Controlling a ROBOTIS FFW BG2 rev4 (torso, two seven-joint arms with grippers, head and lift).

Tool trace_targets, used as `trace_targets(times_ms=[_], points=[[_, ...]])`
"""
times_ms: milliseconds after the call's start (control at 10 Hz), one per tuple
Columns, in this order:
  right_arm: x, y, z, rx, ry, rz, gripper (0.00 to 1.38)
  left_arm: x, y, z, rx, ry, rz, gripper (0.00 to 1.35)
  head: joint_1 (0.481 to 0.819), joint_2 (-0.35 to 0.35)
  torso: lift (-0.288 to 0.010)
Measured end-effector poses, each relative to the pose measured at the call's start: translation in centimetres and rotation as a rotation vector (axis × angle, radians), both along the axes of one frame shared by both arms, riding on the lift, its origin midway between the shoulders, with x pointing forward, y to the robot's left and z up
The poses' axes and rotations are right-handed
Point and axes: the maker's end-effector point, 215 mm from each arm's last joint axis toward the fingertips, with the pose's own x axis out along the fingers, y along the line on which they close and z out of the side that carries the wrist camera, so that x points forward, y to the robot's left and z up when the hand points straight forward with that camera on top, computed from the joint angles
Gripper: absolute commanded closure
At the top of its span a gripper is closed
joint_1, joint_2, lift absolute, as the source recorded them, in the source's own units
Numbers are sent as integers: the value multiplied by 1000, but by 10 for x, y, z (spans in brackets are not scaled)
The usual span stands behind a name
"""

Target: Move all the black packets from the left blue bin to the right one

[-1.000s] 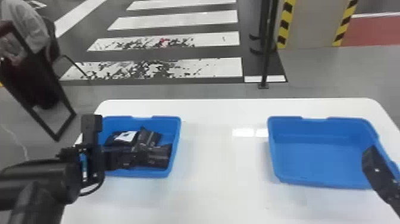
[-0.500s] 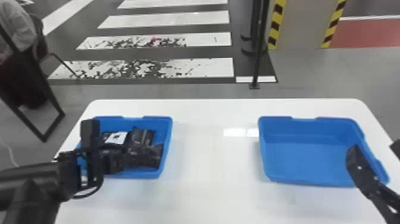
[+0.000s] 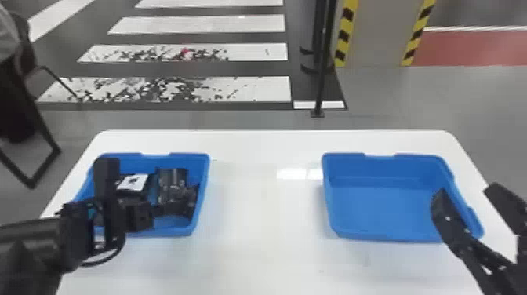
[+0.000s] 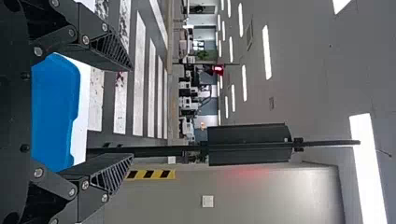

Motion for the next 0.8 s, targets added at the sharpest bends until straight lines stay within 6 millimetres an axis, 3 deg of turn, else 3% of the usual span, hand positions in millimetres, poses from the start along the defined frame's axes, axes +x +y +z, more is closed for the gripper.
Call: trace_targets(times_ms=[200, 500, 800], points=[[0, 1, 2, 5, -4, 5, 403, -18, -11, 24, -23, -38, -41, 1208, 695, 29, -121], [1, 10, -1, 24, 21, 48, 403, -72, -30, 77, -45, -116, -102, 1208, 695, 20, -121], [13, 39, -26, 66, 119, 186, 403, -94, -109, 122, -260, -212, -217, 1208, 695, -50, -121]])
